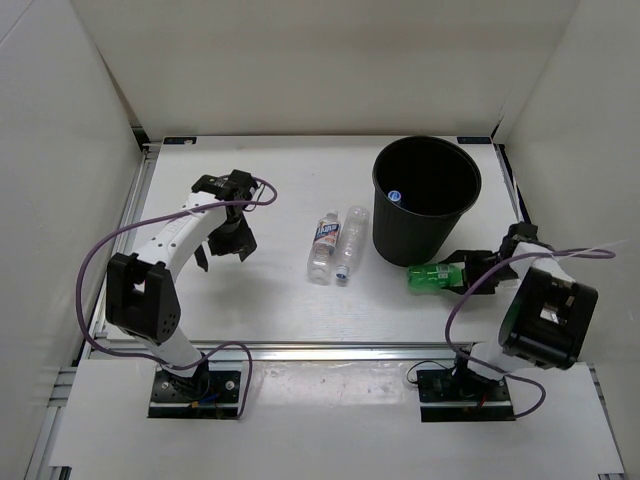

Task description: Put the plastic bottles in the bin

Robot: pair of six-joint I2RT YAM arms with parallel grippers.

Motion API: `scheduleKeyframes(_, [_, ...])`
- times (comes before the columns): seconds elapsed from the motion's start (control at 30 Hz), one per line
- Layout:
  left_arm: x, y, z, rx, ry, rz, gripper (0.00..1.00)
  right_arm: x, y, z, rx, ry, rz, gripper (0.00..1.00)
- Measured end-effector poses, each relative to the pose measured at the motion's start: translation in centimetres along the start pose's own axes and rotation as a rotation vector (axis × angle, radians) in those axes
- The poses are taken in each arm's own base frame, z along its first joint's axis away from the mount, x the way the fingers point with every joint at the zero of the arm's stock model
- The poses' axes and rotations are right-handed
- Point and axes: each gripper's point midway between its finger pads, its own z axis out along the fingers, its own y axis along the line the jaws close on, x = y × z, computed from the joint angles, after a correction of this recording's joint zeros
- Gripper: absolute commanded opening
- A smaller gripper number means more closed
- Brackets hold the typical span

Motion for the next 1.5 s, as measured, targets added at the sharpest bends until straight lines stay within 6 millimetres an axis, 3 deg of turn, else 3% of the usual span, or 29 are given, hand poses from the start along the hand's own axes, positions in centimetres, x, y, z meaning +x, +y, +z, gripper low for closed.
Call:
scheduleKeyframes(0.1, [0.0,0.0,0.0,-0.001,0.002,0.001,1.00,0.9,1.0,-3.1,-0.035,-0.043,-0.081,0.31])
scheduleKeyframes(0.2, [-0.4,-0.1,-0.4,0.007,-0.010,-0.004,1.00,2.9,2.2,-7.9,-0.102,-0.099,-0.198,0.29])
scheduleKeyframes(0.37, [-1.4,-0.6,-1.3,0.035,-0.035,-0.018,1.00,7.6,4.3,-19.2,-0.279,-0.262,-0.404,0.29])
scheduleKeyframes(0.43, [-1.1,-1.1,-1.3,0.063,-0.019,-0.004,1.00,9.7,6.4,-24.9,-0.400,-0.360,-0.508,0.29])
scheduleKeyframes(0.53, [-0.8,-2.7,-1.6,0.150,0.007,0.017,1.00,12.6,9.9,-31.4,-0.575,-0.452,-0.636,0.29])
scheduleKeyframes(0.63, [-0.6,-4.7,-2.1,0.257,0.028,0.040,1.00,13.9,13.1,-34.3,-0.657,-0.490,-0.715,0.33])
scheduleKeyframes(0.7, [-0.6,-6.1,-2.6,0.330,0.036,0.059,1.00,13.6,16.2,-33.8,-0.663,-0.485,-0.763,0.48])
scheduleKeyframes(0.8, [-0.4,-8.1,-3.7,0.412,0.041,0.099,1.00,12.1,20.5,-29.5,-0.587,-0.438,-0.789,1.00])
scheduleKeyframes(0.93, [-1.5,-11.6,-6.4,0.537,0.004,0.139,1.00,8.9,24.1,-21.3,-0.393,-0.350,-0.783,1.00])
scheduleKeyframes(1.03, [-2.9,-14.2,-8.6,0.640,-0.031,0.156,1.00,8.3,24.4,-18.9,-0.329,-0.334,-0.786,1.00])
scheduleKeyframes(1.13, [-4.0,-17.1,-10.0,0.747,-0.031,0.187,1.00,9.0,23.8,-20.6,-0.363,-0.363,-0.804,1.00])
scheduleKeyframes(1.2, [-4.0,-18.9,-9.6,0.794,-0.010,0.213,1.00,9.7,22.6,-22.7,-0.402,-0.388,-0.813,1.00])
scheduleKeyframes(1.33, [-2.3,-21.8,-6.7,0.804,0.069,0.285,1.00,10.9,20.6,-26.5,-0.484,-0.441,-0.835,1.00])
scheduleKeyframes(1.5, [0.6,-24.2,-3.6,0.776,0.132,0.383,1.00,11.0,20.0,-27.0,-0.506,-0.427,-0.859,1.00])
